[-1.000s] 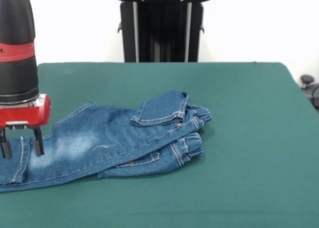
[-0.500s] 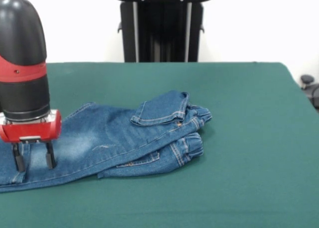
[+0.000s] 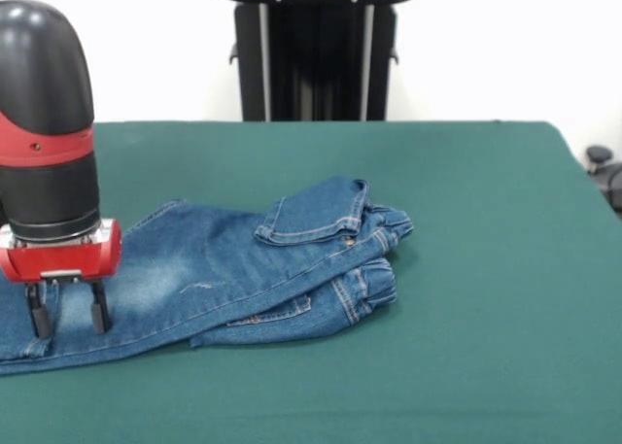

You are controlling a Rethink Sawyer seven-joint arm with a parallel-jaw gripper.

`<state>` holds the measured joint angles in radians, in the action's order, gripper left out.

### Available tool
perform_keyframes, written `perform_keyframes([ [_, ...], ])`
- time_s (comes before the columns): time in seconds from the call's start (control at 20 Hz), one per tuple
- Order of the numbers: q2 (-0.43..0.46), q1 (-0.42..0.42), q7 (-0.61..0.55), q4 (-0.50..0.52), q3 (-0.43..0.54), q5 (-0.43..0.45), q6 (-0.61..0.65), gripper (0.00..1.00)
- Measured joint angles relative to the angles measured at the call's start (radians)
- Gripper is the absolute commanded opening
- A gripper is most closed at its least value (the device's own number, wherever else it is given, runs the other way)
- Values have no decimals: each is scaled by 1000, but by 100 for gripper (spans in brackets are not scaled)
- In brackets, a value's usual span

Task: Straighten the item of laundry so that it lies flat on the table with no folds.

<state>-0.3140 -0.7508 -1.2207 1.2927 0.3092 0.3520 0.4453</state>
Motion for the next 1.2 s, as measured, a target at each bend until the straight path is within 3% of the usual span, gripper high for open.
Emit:
perform_keyframes([
  [1.2,-57,0,0,7,-1,1,0,100],
])
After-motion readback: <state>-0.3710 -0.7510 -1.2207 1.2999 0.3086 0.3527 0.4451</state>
